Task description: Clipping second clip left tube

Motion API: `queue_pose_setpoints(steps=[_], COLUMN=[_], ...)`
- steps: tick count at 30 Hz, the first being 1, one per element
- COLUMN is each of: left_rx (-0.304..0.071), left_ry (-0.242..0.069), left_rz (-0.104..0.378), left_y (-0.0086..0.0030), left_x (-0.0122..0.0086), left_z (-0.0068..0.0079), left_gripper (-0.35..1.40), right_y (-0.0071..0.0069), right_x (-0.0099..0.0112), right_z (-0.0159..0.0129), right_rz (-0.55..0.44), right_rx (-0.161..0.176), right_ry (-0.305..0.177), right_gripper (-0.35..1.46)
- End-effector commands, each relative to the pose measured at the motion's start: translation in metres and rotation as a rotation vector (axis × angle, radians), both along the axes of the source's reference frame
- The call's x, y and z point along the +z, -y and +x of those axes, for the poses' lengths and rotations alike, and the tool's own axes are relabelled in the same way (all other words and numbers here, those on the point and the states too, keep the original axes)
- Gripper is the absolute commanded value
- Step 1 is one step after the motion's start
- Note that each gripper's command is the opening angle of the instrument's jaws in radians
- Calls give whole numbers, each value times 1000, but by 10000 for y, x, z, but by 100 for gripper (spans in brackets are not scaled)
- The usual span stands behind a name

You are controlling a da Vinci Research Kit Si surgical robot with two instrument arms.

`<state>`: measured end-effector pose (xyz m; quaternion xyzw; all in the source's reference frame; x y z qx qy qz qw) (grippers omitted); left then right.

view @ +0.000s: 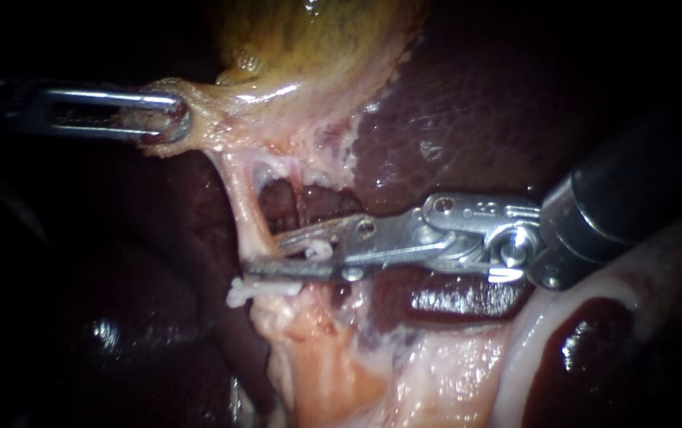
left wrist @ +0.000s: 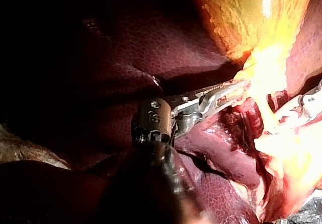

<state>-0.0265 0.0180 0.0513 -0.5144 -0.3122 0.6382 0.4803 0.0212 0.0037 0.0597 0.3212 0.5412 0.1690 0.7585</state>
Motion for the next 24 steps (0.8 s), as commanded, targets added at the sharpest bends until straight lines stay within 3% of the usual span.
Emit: queue_pose_setpoints(steps=[1, 11, 16, 24], left_rx=[0, 0, 0, 0], left_ry=[0, 0, 0, 0], left_rz=[0, 0, 0, 0], left_y=[0, 0, 0, 0], left_x=[0, 0, 0, 0], left_z=[0, 0, 1, 1], left_gripper=[-35, -35, -35, -35], right_y=[0, 0, -1, -3], right_x=[0, 0, 2, 21], right_z=[0, -3, -4, -13], right_rz=[0, 34, 55, 93], right_rx=[0, 7, 25, 34], right_ry=[0, 4, -17, -2], right_gripper=[-19, 39, 47, 49])
